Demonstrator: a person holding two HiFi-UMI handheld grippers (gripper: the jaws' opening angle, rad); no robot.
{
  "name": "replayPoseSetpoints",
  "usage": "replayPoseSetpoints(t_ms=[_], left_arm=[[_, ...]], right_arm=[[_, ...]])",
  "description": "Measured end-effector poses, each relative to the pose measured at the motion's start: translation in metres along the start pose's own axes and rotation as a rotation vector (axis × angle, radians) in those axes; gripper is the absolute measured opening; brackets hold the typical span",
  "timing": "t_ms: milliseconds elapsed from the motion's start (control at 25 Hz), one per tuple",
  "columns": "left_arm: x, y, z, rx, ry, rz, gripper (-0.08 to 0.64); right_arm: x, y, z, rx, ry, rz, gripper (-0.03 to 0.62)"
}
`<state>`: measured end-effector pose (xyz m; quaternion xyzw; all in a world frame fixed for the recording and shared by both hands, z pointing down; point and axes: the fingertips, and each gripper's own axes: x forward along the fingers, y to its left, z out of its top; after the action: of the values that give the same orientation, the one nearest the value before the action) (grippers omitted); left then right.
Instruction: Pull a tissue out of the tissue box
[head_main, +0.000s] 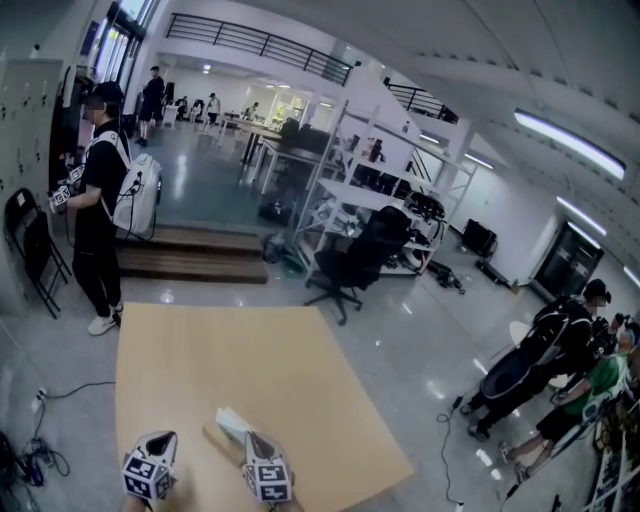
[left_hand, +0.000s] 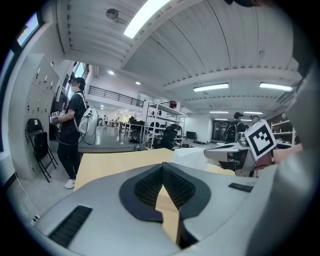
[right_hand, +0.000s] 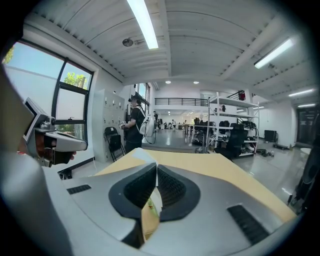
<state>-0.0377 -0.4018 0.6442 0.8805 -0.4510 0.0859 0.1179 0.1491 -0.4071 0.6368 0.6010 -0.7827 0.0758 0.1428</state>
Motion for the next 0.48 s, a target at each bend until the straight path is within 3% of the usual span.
replayPoseSetpoints(t_ms=[480], left_arm=[[-0.019,-0.012,0.011,0.022,-0.028,-0.002,0.008]], right_arm=[[-0.031,0.006,0.008,0.006,-0.029,-0.008,0.006]])
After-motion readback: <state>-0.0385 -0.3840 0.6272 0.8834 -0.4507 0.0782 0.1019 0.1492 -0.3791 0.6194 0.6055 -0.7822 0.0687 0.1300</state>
